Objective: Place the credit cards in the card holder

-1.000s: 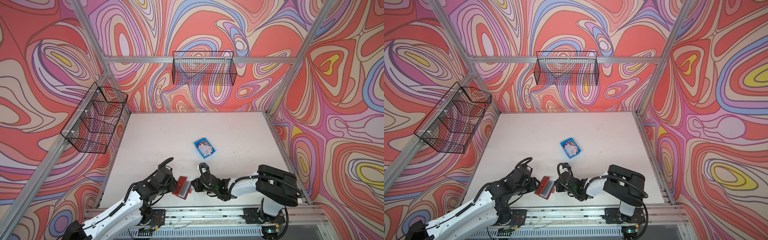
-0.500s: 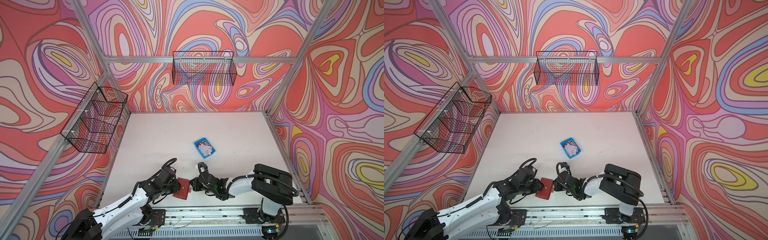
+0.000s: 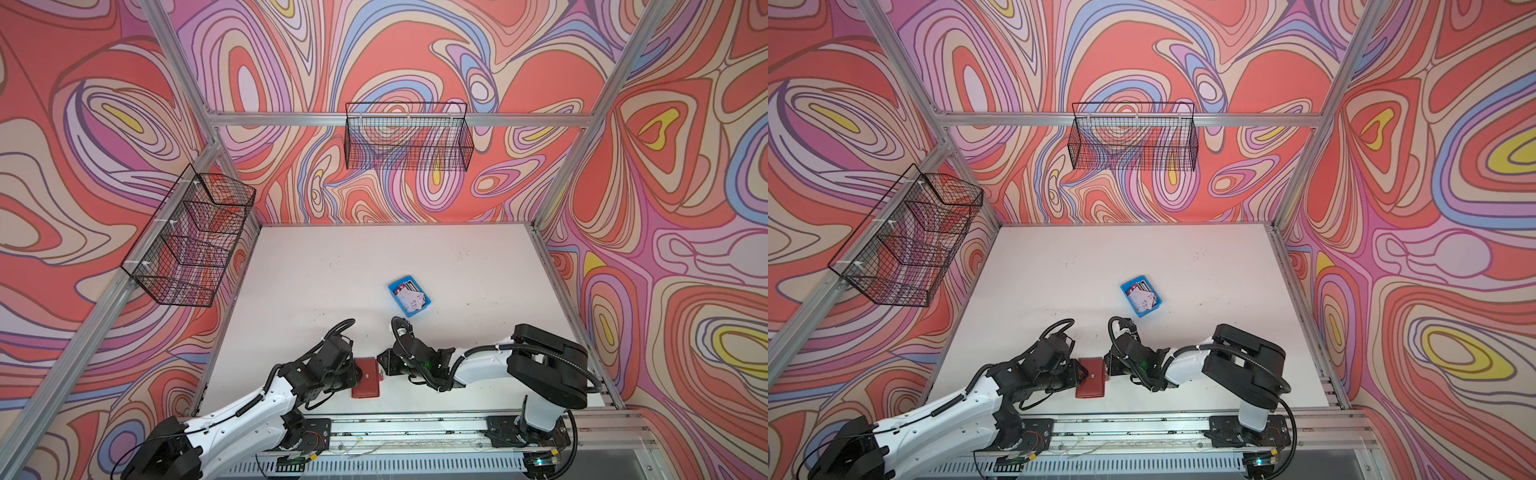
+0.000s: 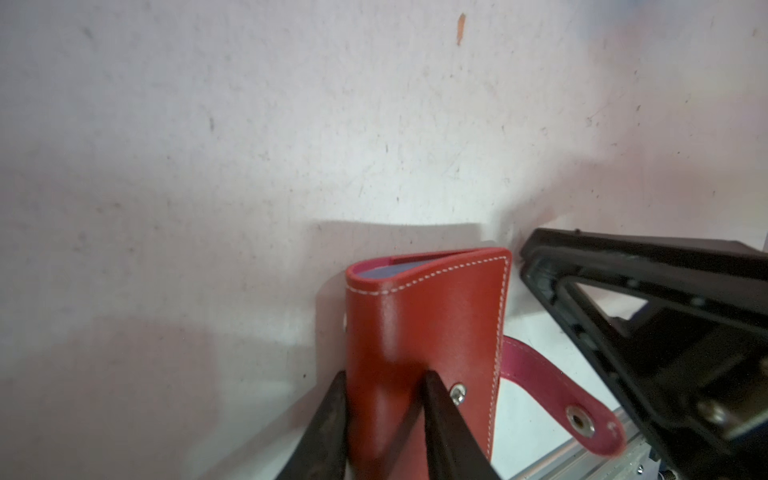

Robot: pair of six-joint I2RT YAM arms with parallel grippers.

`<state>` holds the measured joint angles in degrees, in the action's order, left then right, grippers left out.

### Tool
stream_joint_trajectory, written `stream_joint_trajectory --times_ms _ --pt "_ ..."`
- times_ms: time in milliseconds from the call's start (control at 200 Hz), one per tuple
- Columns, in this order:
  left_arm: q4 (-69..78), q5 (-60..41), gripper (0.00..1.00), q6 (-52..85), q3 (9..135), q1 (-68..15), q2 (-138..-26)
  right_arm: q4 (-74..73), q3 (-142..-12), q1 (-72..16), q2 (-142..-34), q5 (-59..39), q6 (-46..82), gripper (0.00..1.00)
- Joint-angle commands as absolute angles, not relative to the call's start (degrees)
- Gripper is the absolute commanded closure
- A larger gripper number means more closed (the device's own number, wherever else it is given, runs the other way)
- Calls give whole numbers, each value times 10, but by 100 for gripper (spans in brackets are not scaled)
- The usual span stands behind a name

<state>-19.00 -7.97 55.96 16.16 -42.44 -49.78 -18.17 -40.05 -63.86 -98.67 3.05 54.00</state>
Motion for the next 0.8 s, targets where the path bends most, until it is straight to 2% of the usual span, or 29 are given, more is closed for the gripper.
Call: stream_joint_trajectory --times_ms 0,145,290,616,796 --pt "-227 -71 72 580 140 -428 -498 -92 -418 -637 -927 73 516 73" --pt "-208 -79 73 610 129 -431 -496 -39 -412 -637 -863 103 513 68" --pt "-197 -78 73 640 129 -437 -496 -23 -397 -642 -828 84 522 68" --pt "-176 -48 73 709 143 -446 -507 3 -410 -700 -843 100 540 67" --pt "-170 -49 73 708 159 -448 -536 21 -433 -718 -869 105 540 71"
